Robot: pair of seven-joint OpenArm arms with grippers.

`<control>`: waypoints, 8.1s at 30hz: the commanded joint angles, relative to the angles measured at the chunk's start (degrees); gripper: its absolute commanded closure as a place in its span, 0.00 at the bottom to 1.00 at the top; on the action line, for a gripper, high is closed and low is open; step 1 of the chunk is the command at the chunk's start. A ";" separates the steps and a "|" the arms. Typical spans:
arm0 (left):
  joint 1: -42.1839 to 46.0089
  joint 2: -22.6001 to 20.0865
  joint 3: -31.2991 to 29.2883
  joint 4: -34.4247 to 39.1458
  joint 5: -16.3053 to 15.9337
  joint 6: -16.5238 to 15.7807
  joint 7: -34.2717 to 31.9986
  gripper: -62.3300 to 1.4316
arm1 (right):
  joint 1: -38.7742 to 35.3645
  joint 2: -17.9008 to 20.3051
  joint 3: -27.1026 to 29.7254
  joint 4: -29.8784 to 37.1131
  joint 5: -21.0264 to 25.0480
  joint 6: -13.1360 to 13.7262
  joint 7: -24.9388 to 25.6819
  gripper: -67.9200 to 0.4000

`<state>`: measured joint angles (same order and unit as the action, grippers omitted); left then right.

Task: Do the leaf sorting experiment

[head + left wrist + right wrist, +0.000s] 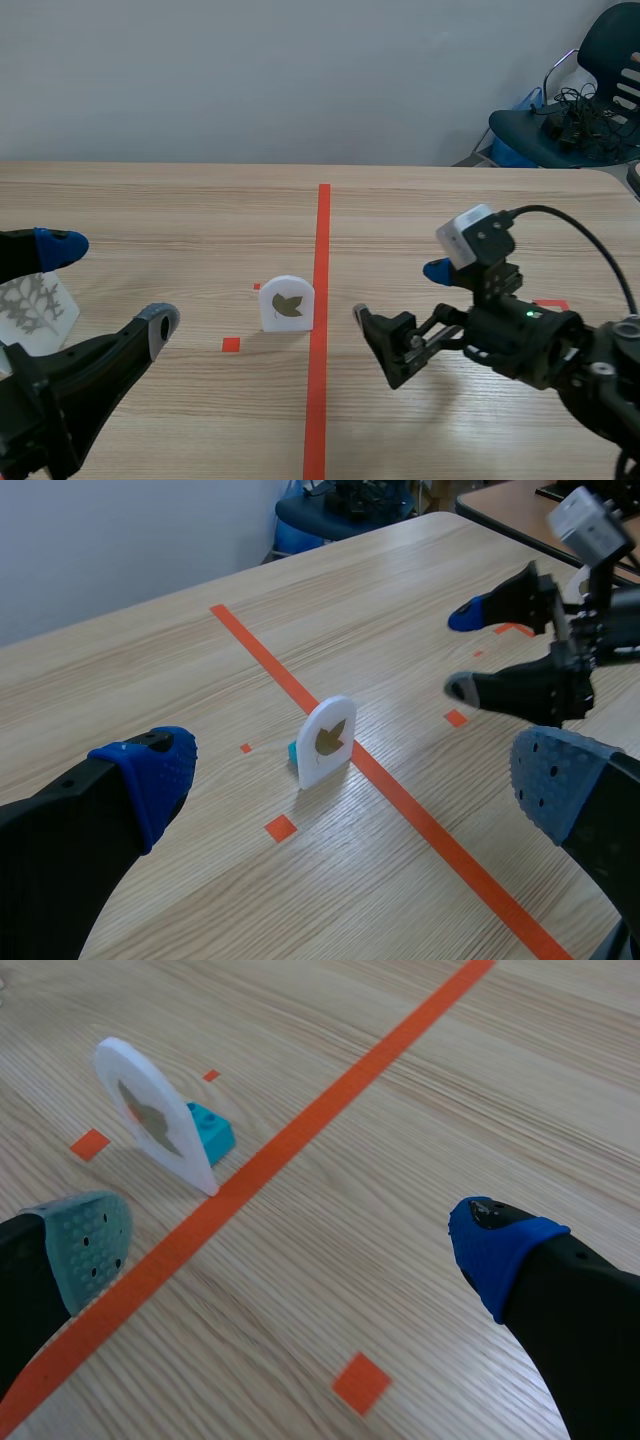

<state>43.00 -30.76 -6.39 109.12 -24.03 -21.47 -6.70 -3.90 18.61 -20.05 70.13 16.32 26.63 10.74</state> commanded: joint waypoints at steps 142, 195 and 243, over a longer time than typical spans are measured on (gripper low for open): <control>-0.33 0.42 -0.46 0.33 -0.37 -0.28 -0.79 0.00 | -40.06 12.17 34.18 47.74 18.86 -4.09 -14.25 0.00; -49.51 16.31 35.32 -59.89 20.41 1.68 -14.51 0.67 | -39.76 12.13 34.18 47.74 18.43 -4.28 -14.32 0.00; -28.61 15.78 -0.44 -51.45 4.87 13.25 -9.03 0.87 | -39.74 12.15 34.18 47.74 18.49 -4.28 -14.27 0.00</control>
<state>14.24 -14.59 -6.63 56.77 -18.96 -8.14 -16.03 -44.45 30.79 14.13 117.95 34.33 22.74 -4.40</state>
